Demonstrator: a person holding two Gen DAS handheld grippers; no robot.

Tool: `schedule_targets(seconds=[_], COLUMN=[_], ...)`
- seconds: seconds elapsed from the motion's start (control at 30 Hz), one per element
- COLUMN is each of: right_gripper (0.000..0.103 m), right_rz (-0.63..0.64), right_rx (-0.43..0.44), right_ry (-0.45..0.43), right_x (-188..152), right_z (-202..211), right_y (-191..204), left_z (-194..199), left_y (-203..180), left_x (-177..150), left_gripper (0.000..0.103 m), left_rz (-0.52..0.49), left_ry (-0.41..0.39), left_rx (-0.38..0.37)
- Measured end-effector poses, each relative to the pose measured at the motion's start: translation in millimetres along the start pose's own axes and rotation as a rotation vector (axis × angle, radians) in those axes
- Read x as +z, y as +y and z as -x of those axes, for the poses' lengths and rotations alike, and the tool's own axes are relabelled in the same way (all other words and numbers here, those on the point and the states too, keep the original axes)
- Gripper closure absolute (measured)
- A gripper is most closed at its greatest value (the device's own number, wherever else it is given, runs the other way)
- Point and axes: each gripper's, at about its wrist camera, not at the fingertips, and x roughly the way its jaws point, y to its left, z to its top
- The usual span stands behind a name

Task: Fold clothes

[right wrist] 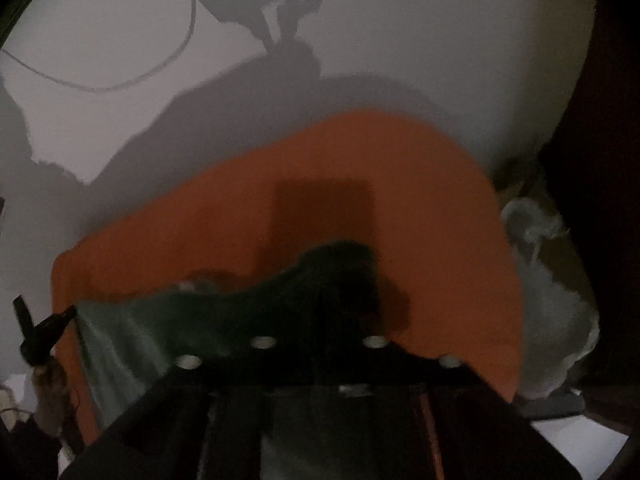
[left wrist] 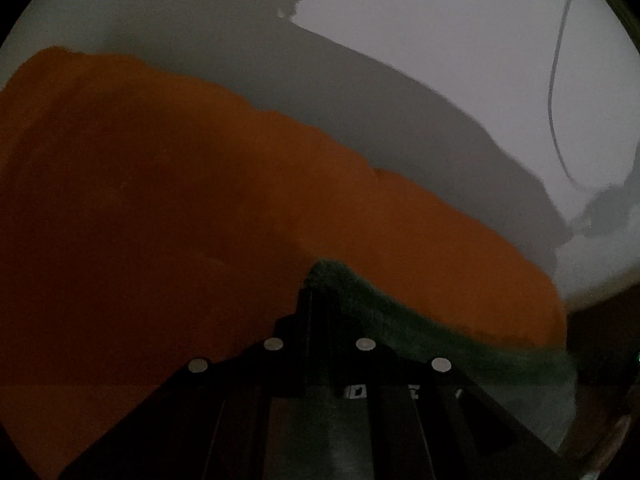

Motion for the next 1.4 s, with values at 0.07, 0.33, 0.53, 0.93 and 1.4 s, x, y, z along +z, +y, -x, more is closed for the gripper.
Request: schedule_targets(seconds=[0.07,0.33,0.53,0.93,1.4], right_gripper=[0.027,0.102,0.101,0.100,0.100], right_rz=[0.004,-0.018,0.029,0.098,0.198], right_rx=[-0.004,-0.239,-0.253,-0.084,0.044], right_ry=[0.028,-0.145,-0.121,-0.349,-0.291], right_x=[4.2,22.5,24.6,-101.6,-139.8], right_z=[-8.8,5.3,7.7,98.1,-34.2], right_y=[3.7,12.4,10.1,118.6,137.0], left_z=[-12.0,-20.5,2.9,89.6,-34.2], left_y=[1.4,-7.1,19.8,-77.7,-248.5], left_x=[7.6,21.3,48.0,-24.3,-91.6], left_gripper=[0.087,0.100,0.099,0.033,0.026], left_rz=[-0.013,-0.102,0.046,-0.065,-0.359], left_ry=[0.054,0.020,0.005,-0.058,-0.247], left_rx=[0.003,0.023,0.071,0.078,0.266])
